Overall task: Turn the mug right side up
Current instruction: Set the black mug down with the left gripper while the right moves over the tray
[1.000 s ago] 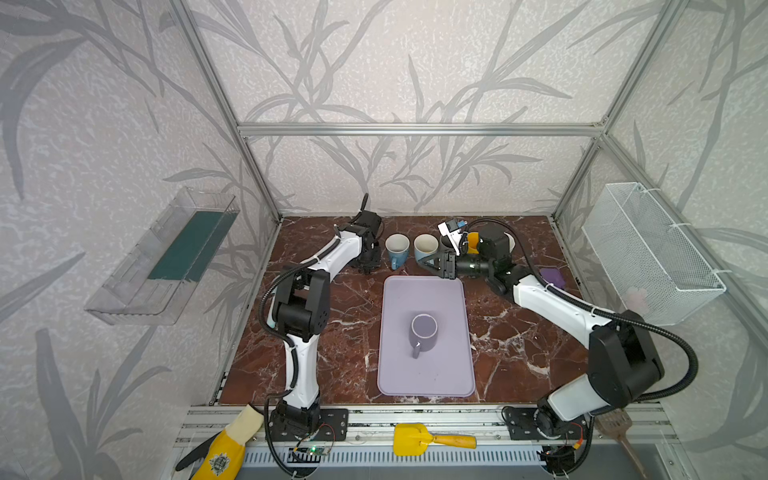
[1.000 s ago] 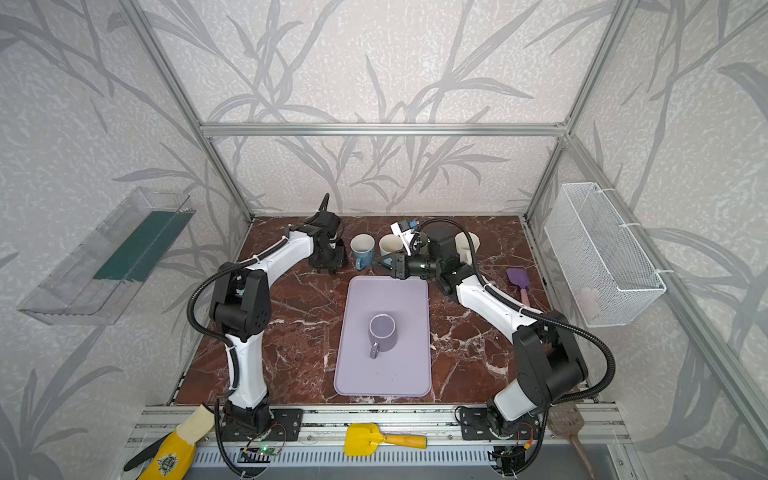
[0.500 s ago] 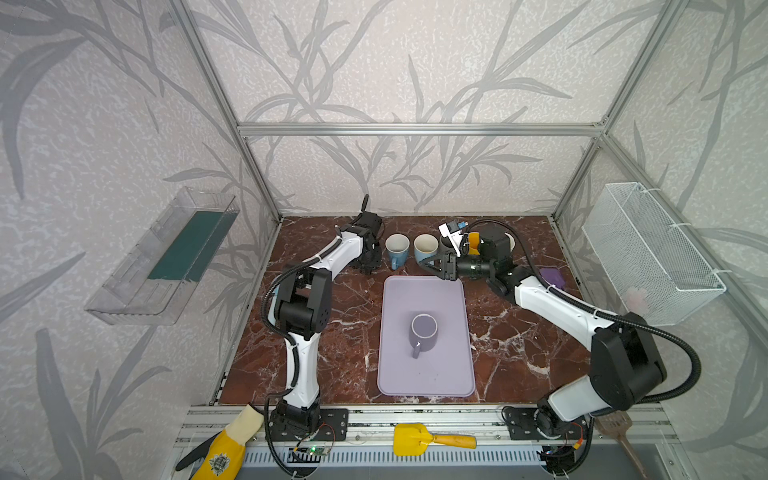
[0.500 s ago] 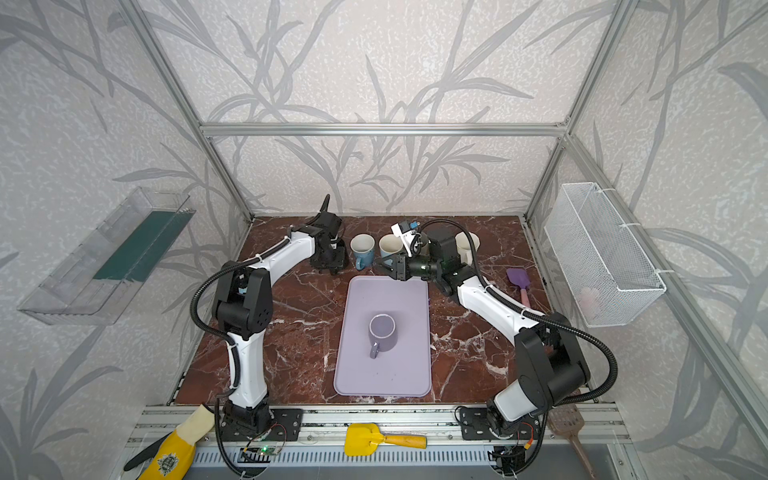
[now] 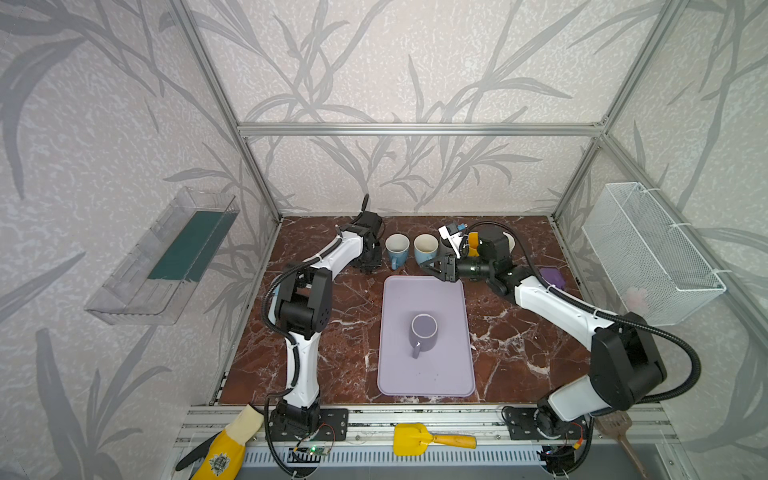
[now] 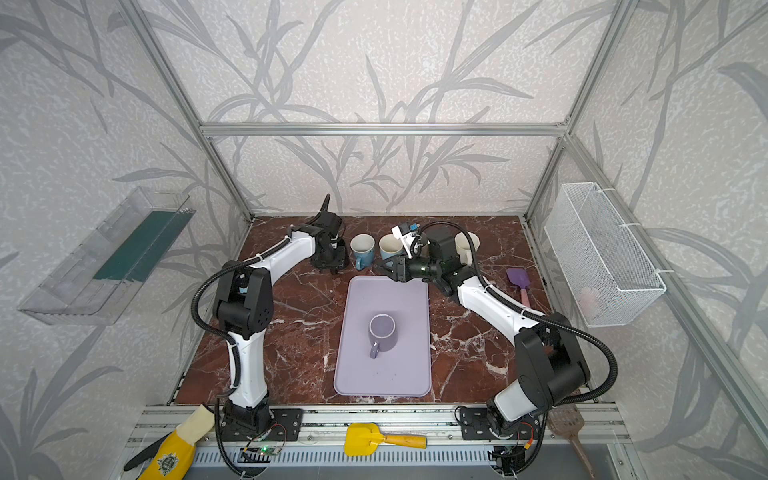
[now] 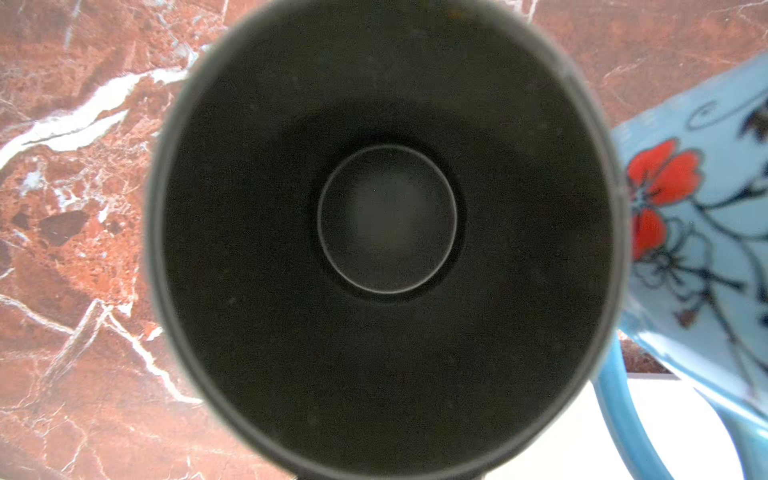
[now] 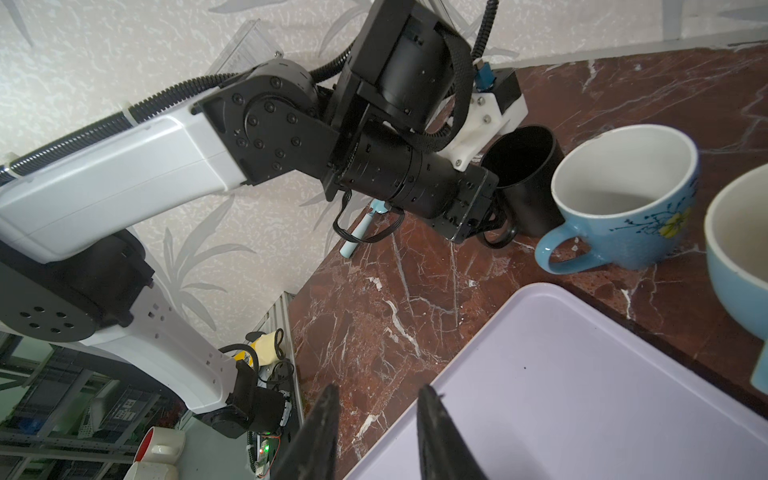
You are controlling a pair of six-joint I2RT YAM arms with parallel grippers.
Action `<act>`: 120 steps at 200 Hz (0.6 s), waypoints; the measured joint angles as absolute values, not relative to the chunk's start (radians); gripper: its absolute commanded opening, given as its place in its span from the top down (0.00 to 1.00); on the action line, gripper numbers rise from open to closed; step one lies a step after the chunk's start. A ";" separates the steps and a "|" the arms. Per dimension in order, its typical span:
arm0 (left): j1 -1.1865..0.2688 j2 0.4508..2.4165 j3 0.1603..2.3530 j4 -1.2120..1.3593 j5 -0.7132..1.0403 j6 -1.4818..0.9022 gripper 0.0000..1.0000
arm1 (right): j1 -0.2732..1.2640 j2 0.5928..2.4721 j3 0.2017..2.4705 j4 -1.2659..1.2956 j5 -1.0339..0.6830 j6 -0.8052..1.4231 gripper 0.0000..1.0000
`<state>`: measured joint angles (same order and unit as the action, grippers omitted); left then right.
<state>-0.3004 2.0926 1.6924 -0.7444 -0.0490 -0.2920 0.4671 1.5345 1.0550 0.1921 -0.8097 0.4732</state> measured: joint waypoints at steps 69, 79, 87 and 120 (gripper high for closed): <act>-0.300 2.094 1.720 -0.740 -0.050 -0.292 0.50 | 0.467 1.531 1.055 0.179 -0.801 0.469 0.67; -0.300 2.094 1.720 -0.741 -0.051 -0.292 0.48 | 0.467 1.530 1.055 0.179 -0.800 0.467 0.67; -0.300 2.094 1.720 -0.741 -0.051 -0.292 0.45 | 0.467 1.530 1.055 0.178 -0.800 0.466 0.67; -0.300 2.094 1.720 -0.744 -0.050 -0.291 0.38 | 0.467 1.529 1.055 0.165 -0.792 0.458 0.66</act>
<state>-0.3004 2.0945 1.7195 -0.7437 -0.0498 -0.2913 0.4671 1.5288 1.0550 0.1650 -0.7921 0.4580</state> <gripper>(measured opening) 0.601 0.335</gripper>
